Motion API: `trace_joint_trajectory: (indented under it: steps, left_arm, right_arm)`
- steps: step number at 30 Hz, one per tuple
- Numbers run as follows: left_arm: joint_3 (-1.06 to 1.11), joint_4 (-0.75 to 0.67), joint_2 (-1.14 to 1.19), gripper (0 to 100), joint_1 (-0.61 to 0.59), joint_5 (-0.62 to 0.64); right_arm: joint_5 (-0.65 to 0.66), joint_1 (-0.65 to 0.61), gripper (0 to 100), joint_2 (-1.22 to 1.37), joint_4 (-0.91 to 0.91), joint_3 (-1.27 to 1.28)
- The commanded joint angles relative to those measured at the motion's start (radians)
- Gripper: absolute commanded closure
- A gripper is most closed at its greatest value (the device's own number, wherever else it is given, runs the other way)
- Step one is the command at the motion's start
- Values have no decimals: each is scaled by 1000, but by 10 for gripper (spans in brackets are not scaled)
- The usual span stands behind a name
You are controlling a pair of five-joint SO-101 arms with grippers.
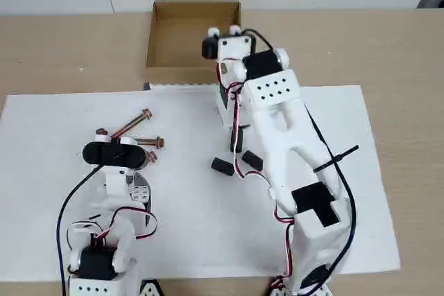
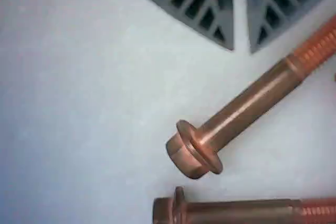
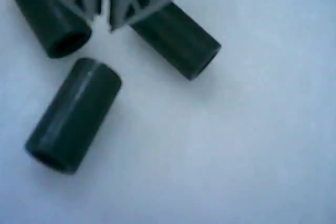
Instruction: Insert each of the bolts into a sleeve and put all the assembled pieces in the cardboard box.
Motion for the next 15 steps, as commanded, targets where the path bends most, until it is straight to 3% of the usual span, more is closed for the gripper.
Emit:
trace_joint_trajectory:
  steps: [1,4,9,15]
  left_arm:
    - [-7,-26,-8,994,-6,-5]
    - [-7,-26,-8,994,-6,-5]
    - [-7,-26,-8,994,-6,-5]
    - [-7,-26,-8,994,-6,-5]
  right_arm:
    - [-18,-35,994,-51,5,17]
    - [-20,-53,987,-48,-8,20]
    - [-21,-39,887,8,-12,20]
    - [-21,-30,895,88,-21,15]
